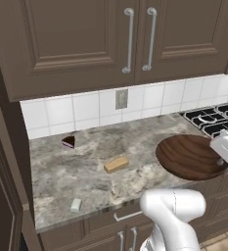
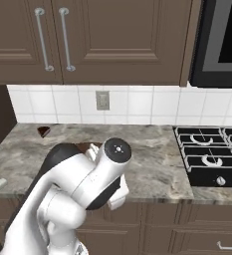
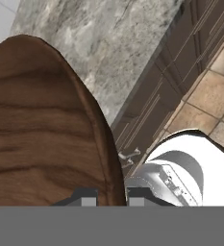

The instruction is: Pick both bowls and place them on the counter. Then place the cream cheese stick in one bowl and place the marshmallow in the other bowl.

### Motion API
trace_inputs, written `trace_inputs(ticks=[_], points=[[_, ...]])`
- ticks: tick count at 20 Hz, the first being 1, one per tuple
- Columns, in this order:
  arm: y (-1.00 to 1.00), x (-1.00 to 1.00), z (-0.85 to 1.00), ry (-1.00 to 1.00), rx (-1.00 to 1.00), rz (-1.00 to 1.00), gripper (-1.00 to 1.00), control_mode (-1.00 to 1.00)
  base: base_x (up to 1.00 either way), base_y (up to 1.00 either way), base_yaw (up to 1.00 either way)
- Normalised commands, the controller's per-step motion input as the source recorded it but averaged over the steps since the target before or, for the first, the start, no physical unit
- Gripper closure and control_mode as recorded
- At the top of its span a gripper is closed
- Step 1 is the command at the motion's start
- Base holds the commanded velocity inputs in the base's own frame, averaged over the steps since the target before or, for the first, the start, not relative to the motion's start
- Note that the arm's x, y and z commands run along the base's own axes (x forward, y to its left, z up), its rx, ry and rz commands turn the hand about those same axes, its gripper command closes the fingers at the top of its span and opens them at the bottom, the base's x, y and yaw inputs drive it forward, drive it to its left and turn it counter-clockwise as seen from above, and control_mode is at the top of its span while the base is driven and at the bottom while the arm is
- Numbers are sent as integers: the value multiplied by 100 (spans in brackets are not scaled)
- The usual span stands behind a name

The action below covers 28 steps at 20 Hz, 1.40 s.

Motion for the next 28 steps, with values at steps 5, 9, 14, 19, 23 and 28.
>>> trace_inputs(ticks=[5,9,14,19,23,28], points=[[-20,30,-32,0,0,0,100,-100,0,0,0],[-1,55,-15,0,0,0,100,-100,0,0,0],[-1,58,-6,2,0,0,100,-100,0,0,0],[0,52,-28,6,0,0,100,-100,0,0,0],[0,46,-41,5,-1,0,100,-100,0,0,0],[0,43,-39,2,0,0,100,-100,0,0,0]])
